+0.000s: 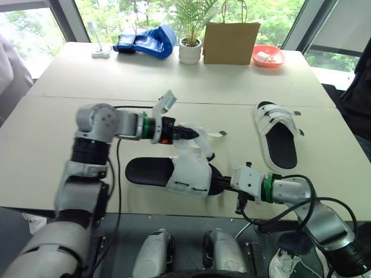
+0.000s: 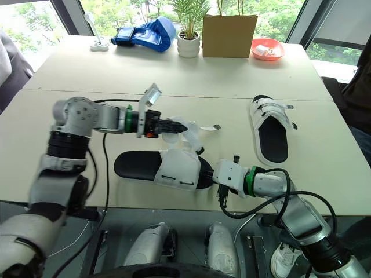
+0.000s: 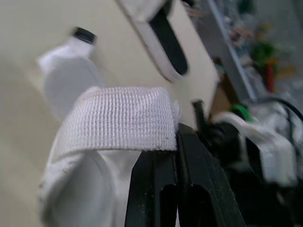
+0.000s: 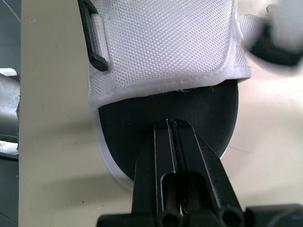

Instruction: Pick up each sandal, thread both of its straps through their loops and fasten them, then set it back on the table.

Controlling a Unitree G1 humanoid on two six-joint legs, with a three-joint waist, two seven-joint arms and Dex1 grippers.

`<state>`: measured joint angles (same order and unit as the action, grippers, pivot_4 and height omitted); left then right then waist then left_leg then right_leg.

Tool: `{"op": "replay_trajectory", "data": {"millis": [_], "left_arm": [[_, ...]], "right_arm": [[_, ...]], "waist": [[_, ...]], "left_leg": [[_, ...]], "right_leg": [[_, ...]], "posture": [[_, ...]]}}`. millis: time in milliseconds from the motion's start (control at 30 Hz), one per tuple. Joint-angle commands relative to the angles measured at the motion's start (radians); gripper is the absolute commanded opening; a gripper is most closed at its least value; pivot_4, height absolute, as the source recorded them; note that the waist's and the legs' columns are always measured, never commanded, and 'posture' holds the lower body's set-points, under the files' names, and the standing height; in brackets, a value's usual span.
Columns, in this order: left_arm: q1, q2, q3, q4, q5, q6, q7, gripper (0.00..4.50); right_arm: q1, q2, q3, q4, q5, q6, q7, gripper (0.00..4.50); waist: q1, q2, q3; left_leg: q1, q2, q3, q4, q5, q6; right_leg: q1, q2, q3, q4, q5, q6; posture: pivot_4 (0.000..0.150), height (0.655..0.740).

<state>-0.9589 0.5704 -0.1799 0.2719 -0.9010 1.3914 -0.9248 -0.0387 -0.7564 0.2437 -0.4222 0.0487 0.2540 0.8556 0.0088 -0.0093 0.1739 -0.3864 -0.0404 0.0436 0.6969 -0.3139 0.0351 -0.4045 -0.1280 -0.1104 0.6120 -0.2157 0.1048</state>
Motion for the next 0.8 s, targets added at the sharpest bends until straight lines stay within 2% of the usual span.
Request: {"op": "replay_trajectory", "data": {"millis": [33,167,233,433,800], "left_arm": [[-0.067,0.082,-0.145,0.024,0.085,-0.13,-0.331,0.02],[-0.144,0.132,-0.313,0.12,0.23,-0.276,-0.617,0.02],[-0.182,0.135,-0.378,0.17,0.266,-0.338,-0.68,0.02],[-0.213,0.127,-0.501,0.222,0.286,-0.487,-0.69,0.02],[-0.225,0.149,-0.587,0.223,0.236,-0.529,-0.69,0.02]], "right_arm": [[0.023,-0.014,0.026,0.039,-0.019,0.025,0.024,0.0],[0.02,-0.011,0.033,0.037,-0.025,0.026,0.03,0.0],[0.019,-0.01,0.035,0.03,-0.025,0.031,0.031,0.0],[0.03,-0.014,0.031,0.011,-0.022,0.045,0.025,0.0],[0.036,-0.014,0.025,0.007,-0.026,0.05,0.023,0.0]], "waist": [[0.004,0.0,0.0],[0.005,0.0,0.0],[0.004,0.0,0.0],[0.003,0.0,0.001],[0.004,0.0,0.001]], "left_leg": [[0.0,0.0,0.0,0.0,0.0,0.0],[-0.001,0.0,-0.001,0.0,0.0,0.0],[-0.002,0.0,-0.001,0.0,0.0,0.0],[-0.005,0.001,-0.001,0.0,0.001,0.005],[-0.007,0.001,-0.001,0.001,-0.002,0.011]], "right_leg": [[0.0,0.0,0.0,0.0,0.0,0.0],[0.0,-0.002,0.0,-0.001,0.0,0.0],[-0.001,-0.002,0.0,-0.001,0.0,-0.001],[-0.005,-0.003,0.0,0.0,-0.002,-0.003],[-0.006,-0.004,0.0,0.0,-0.002,-0.002]], "posture": [[0.15,0.7209],[0.15,0.7209],[0.15,0.7209],[0.15,0.7209],[0.15,0.7209]]}}
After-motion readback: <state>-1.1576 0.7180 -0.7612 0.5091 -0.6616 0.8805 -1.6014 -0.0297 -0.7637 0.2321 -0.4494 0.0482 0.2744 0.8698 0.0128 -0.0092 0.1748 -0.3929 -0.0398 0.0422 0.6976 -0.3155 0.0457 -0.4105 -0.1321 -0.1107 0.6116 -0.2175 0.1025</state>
